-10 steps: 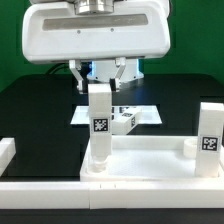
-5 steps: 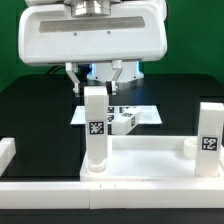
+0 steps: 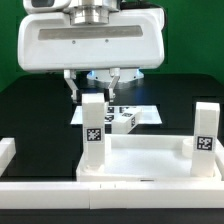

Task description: Assemble desk

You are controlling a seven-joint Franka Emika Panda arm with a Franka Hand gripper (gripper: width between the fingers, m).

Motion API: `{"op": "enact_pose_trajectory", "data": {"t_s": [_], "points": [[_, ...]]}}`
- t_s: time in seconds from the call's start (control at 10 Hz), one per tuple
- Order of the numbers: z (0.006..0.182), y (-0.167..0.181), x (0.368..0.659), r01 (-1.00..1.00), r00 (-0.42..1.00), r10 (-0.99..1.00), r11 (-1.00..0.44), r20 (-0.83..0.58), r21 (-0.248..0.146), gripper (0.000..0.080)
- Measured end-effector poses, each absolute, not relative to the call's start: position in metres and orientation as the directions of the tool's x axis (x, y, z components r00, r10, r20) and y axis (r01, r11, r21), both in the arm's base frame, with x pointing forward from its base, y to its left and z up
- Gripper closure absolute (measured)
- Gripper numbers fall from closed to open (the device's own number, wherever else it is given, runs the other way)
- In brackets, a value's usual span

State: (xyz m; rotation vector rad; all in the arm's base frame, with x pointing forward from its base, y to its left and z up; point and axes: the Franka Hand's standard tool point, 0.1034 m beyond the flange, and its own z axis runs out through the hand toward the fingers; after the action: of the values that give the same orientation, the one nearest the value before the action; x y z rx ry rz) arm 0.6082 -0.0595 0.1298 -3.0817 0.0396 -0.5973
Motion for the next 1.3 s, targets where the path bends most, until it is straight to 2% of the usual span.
{"op": "enact_pose_trajectory", "data": {"t_s": [0.3, 0.4, 0.5, 0.6, 0.7, 0.8, 0.9, 1.1, 1.3], "points": [[0.13, -0.061, 0.609, -0.027, 0.923, -0.025, -1.0, 0.385, 0.0, 0.0519], [0.13, -0.061, 0.609, -0.027, 0.923, -0.025, -1.0, 0.385, 0.0, 0.0322], [0.13, -0.061, 0.609, -0.027, 0.923, -0.025, -1.0, 0.385, 0.0, 0.0322], [0.13, -0.061, 0.609, -0.027, 0.923, -0.025, -1.0, 0.385, 0.0, 0.0189], [0.13, -0.061, 0.609, -0.028, 0.923, -0.026, -1.0, 0.383, -0.001, 0.0162], [0.13, -0.057, 0.608, -0.04, 0.942, -0.05, -0.999, 0.332, -0.037, 0.0162], [0.133, -0.06, 0.614, -0.051, 0.944, -0.063, -0.998, 0.324, -0.047, 0.0152], [0.129, -0.051, 0.613, -0.079, 0.981, -0.098, -0.989, 0.165, -0.122, 0.0151], [0.123, -0.047, 0.614, -0.076, 0.994, -0.086, -0.986, 0.061, -0.146, 0.0151]]}}
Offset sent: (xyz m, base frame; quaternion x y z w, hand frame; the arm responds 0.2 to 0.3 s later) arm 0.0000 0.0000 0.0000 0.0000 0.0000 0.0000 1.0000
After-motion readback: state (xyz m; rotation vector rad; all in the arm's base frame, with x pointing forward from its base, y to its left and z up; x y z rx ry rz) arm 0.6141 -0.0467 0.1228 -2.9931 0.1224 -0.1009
